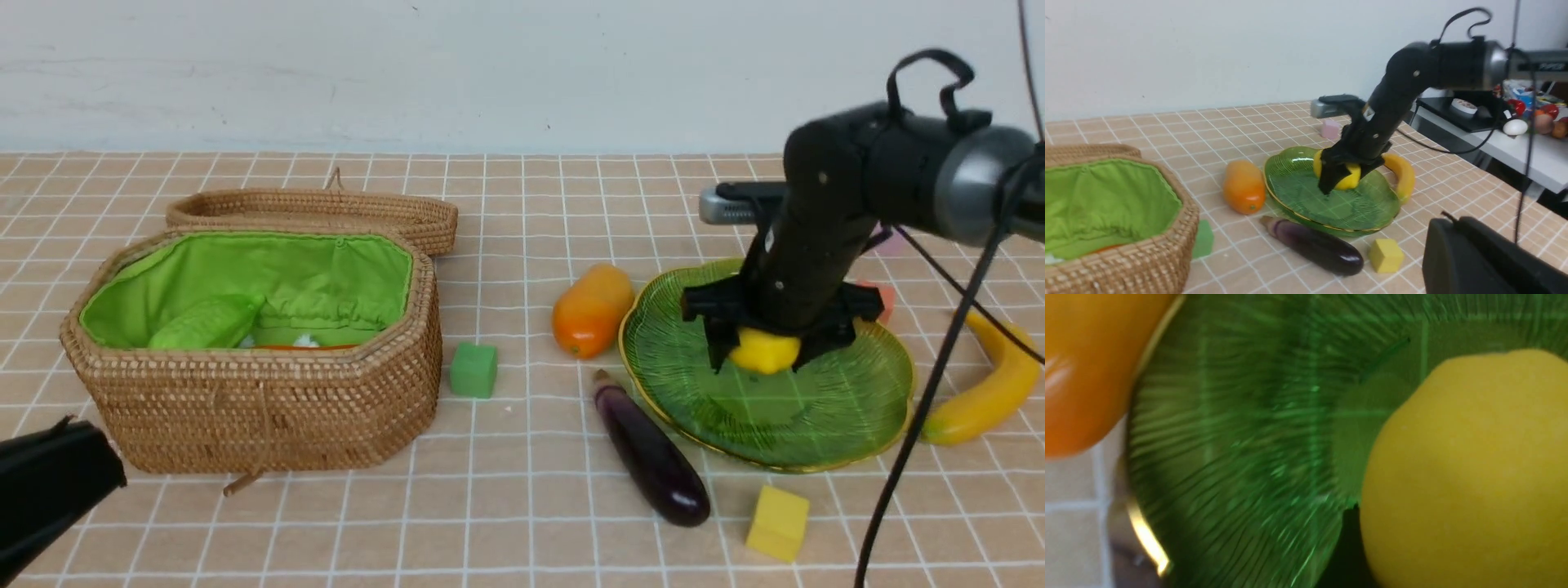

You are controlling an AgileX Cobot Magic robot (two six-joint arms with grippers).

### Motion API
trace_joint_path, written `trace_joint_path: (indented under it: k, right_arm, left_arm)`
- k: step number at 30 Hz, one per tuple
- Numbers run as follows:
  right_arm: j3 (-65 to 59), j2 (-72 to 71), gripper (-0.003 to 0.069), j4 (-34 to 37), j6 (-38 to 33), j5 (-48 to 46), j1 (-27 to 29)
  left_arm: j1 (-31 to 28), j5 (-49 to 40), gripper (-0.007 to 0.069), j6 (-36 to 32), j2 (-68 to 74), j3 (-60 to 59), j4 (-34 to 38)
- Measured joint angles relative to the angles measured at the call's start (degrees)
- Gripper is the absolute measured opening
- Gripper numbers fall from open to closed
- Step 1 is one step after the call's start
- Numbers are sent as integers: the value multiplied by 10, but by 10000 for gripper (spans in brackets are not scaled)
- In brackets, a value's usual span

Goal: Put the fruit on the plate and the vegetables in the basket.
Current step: Use the right arm to grab a lemon and put it into the right plate, then grab an eggplant with your right arm and place it in the basket on the left.

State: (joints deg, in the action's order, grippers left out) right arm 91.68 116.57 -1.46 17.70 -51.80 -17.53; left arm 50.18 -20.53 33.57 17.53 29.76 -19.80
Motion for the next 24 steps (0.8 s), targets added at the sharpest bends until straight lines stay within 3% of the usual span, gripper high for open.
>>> trace_joint_path:
  k: [3, 7, 13, 17, 20, 24]
  right_arm:
    - [0, 1, 675, -4, -5, -1, 1]
    - [2, -8, 676, -5, -5, -22, 0]
    - [-5, -77, 573, -1, -16, -97, -10]
    - [-89, -155, 482, 15, -29, -79, -77]
    - [-159, -185, 469, 28, -25, -19, -133]
    - [-196, -180, 504, 30, -16, 40, -162]
  left_arm:
    - [0, 0, -13, -3, 0, 0, 22]
    - [0, 0, -13, -3, 0, 0, 29]
    - [0, 0, -13, -4, 0, 0, 32]
    - [0, 0, -13, -5, 0, 0, 33]
    - [0, 0, -13, -5, 0, 0, 33]
    - [0, 0, -13, -5, 0, 0, 33]
